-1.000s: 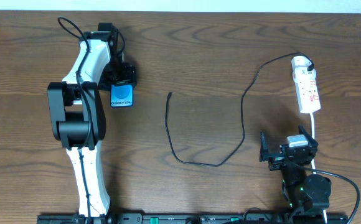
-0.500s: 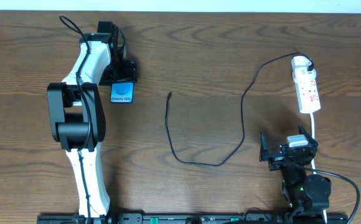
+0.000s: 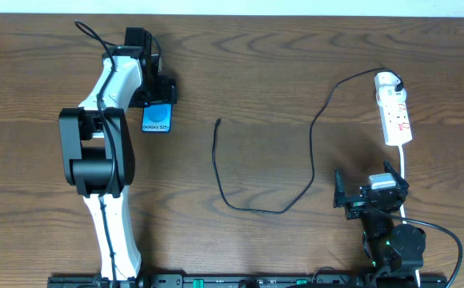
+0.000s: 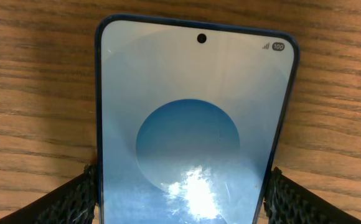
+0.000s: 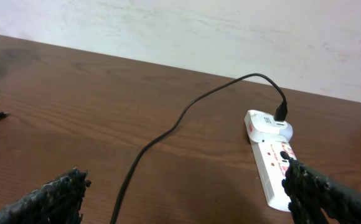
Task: Plug charger to phone and switch on socket
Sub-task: 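Lower the left gripper and close it on the phone's bottom edge, then lift the phone with the left gripper and tilt it upright, then move the right gripper toward the phone held by the left gripper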
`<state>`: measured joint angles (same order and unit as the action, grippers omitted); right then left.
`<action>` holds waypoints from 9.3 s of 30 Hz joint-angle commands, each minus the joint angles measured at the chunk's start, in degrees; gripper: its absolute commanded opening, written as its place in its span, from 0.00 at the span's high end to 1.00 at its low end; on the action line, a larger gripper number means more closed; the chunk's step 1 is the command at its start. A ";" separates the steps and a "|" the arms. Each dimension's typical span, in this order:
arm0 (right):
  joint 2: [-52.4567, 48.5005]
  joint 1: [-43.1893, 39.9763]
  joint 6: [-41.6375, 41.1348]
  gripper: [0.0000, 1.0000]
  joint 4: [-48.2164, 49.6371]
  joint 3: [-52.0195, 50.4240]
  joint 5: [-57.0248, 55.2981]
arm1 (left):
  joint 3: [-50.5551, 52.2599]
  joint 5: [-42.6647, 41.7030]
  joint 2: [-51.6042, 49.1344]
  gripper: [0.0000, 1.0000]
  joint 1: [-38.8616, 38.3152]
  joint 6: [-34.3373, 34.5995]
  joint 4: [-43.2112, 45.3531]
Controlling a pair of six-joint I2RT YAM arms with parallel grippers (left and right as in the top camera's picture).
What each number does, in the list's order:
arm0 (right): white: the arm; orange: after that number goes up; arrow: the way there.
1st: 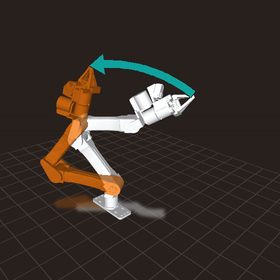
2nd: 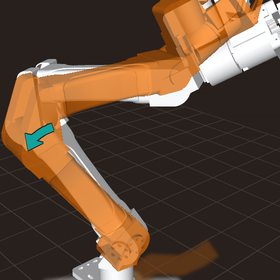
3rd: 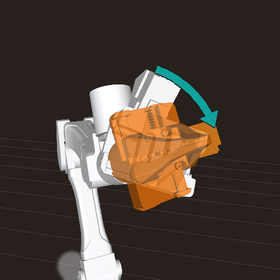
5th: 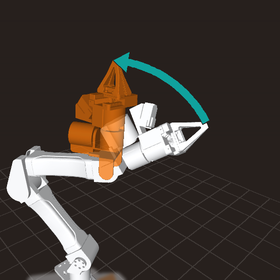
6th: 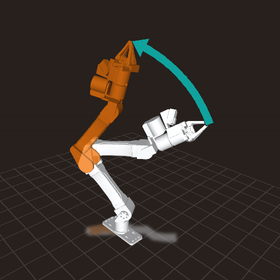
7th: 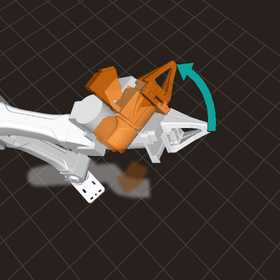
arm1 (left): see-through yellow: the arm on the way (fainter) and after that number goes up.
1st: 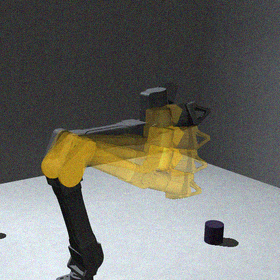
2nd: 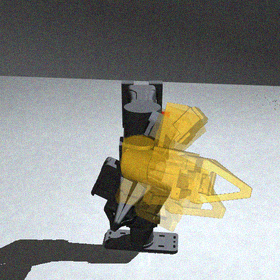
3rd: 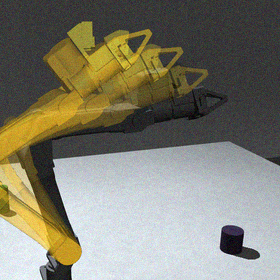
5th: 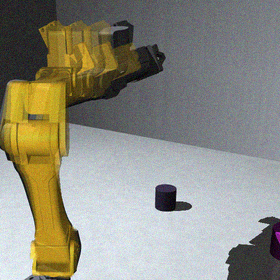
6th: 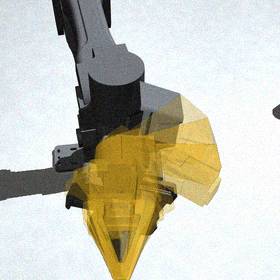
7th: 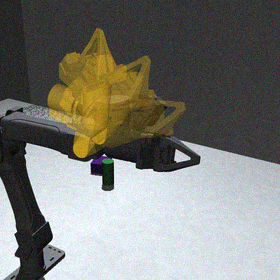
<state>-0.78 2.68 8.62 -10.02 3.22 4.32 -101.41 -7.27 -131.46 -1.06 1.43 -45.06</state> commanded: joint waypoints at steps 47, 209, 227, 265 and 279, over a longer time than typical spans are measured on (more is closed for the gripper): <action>0.33 -0.39 0.02 0.01 -0.02 -0.24 0.33 | -0.92 -4.39 3.65 0.32 0.00 5.49 -10.64; -18.80 -0.39 -14.38 0.01 11.56 8.94 5.66 | -0.87 -62.77 10.16 0.36 8.76 37.90 -5.97; -52.96 -0.39 -14.38 0.01 1.16 36.17 24.61 | -0.87 -65.20 10.16 0.37 8.70 43.95 -6.03; -67.04 1.29 -18.91 0.05 -6.25 45.62 32.81 | -0.87 -71.93 10.16 0.42 8.28 61.88 -6.03; -81.53 10.05 -27.61 0.20 -18.14 64.59 19.12 | -0.87 -49.83 10.16 0.42 -0.07 67.19 -5.99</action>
<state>-80.44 10.52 -14.22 -28.71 65.21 28.38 -101.84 -61.47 -122.15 -0.16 65.21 -50.96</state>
